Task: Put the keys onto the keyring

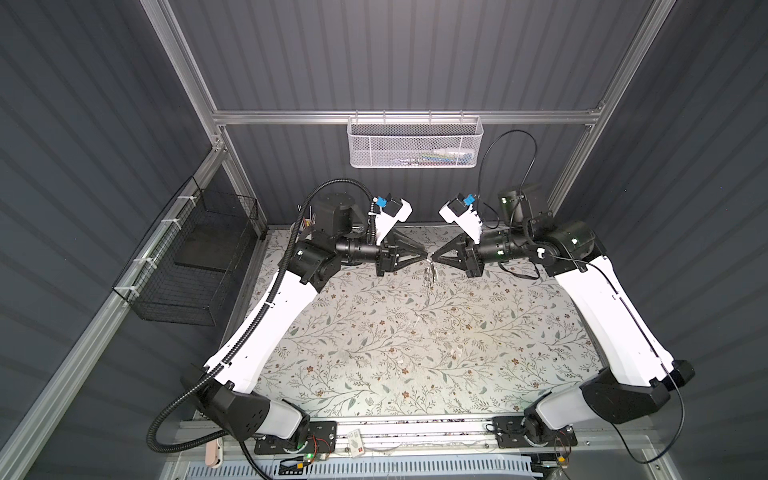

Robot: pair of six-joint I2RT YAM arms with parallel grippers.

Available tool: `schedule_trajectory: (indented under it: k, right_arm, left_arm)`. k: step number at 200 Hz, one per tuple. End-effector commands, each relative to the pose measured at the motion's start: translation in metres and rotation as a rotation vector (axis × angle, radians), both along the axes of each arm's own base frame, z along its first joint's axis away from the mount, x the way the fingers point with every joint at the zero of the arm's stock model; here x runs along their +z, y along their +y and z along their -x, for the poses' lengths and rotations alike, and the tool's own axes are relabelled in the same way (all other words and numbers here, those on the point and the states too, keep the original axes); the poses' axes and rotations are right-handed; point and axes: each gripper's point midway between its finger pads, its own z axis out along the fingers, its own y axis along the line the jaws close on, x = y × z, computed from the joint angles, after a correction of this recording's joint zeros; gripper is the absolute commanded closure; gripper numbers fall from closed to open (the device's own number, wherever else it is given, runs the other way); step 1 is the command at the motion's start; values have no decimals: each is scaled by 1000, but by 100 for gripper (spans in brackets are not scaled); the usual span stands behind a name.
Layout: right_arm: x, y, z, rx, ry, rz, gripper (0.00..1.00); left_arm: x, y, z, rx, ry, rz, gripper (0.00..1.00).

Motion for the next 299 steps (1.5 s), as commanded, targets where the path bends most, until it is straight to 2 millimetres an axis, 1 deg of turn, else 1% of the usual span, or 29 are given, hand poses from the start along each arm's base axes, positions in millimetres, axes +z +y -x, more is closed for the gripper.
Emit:
schedule_trajectory:
  k: [1,90,121,145,186,220,239,263,277,293,299]
  right_arm:
    - [9,1,6,15,-35,-2,100]
    - [9,7,11,31,-28,1,100]
    - [10,9,14,38,-28,-5,100]
    - [10,10,15,39,-28,-7,100]
    - [12,10,16,35,-34,-16,100]
    - [12,11,18,43,-29,-20,100]
    - [12,12,19,44,-29,-22,100]
    - [13,12,19,45,-30,-30,100]
    - [14,12,20,46,-30,-36,100]
    - [13,13,21,49,-28,-37,100]
    - [12,13,21,47,-26,-35,100]
  left_arm:
    - [3,1,4,-30,-1,2,74]
    - [-6,-2,2,-41,46,-12,77]
    - [-8,-4,4,-51,52,-15,78]
    - [-8,-6,8,-66,54,-15,82]
    - [-12,-9,12,-85,65,-26,84]
    - [-9,-10,15,-90,54,-19,91]
    - [-10,-13,17,-104,57,-18,92]
    - [-12,-16,21,-124,67,-20,91]
    - [-12,-17,21,-125,67,-21,93]
    - [-10,-16,21,-120,53,-13,100]
    - [-9,-16,20,-116,52,-8,100]
